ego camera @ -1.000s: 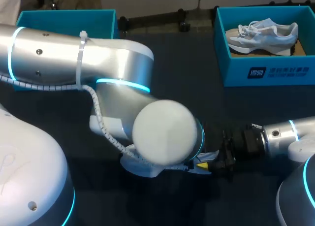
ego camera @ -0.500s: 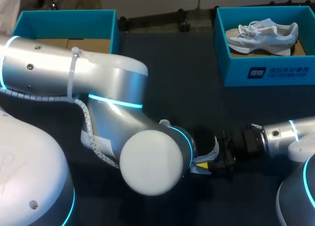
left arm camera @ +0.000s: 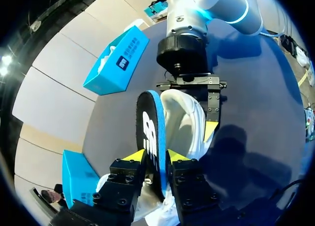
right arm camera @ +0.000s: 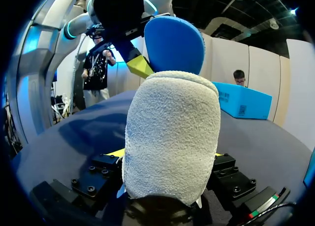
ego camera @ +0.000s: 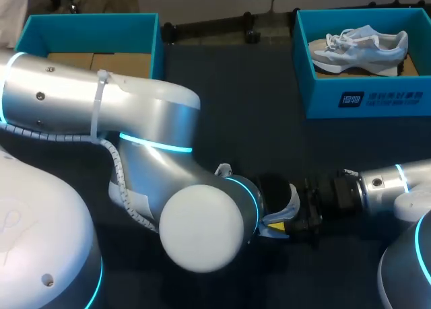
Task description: Take the shoe out of the shoebox, open the shoe tongue, remove and reinsert the insole, then place the shoe into the shoebox
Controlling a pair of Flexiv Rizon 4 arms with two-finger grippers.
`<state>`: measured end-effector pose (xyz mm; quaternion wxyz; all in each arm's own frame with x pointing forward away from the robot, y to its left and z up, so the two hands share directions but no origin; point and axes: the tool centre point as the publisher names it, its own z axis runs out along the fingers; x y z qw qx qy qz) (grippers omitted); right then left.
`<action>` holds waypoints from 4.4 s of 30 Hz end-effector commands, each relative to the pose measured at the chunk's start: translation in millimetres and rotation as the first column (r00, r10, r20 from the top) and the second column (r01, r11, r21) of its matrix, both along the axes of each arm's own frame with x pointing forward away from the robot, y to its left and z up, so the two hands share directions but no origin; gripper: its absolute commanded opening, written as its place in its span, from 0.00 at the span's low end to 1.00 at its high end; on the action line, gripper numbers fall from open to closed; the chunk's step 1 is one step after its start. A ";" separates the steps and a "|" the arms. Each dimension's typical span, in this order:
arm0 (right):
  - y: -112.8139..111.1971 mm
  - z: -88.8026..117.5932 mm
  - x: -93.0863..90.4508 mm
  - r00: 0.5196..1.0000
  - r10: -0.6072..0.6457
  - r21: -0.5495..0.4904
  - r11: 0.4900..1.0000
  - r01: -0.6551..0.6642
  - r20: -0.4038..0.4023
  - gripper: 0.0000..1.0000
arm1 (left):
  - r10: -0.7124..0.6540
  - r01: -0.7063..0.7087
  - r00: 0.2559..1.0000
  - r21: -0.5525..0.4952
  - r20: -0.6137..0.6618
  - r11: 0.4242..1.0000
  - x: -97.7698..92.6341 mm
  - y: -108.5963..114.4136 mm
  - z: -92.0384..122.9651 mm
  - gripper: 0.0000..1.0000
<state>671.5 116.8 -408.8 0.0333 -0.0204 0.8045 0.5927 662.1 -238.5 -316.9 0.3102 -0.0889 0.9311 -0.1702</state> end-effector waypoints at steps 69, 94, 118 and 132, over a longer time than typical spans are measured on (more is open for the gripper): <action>0.9 -0.4 -0.7 1.000 0.001 -0.006 1.000 -0.001 -0.001 0.00 | -0.220 0.223 0.975 -0.134 0.032 0.966 -0.9 -11.8 4.1 0.50; 0.9 -0.4 -0.7 1.000 0.001 -0.006 1.000 -0.001 -0.001 0.00 | -0.276 0.275 0.961 -0.169 0.019 0.946 -2.8 -23.0 0.1 0.40; 0.9 -0.4 -0.7 1.000 0.001 -0.006 1.000 -0.001 -0.001 0.00 | -0.292 0.272 0.955 -0.252 -0.046 0.929 3.6 -36.4 5.1 0.00; 0.9 -0.4 -0.7 1.000 0.001 -0.006 1.000 -0.001 -0.001 0.00 | -0.300 0.217 0.938 -0.379 -0.175 0.900 2.4 -63.9 79.6 0.00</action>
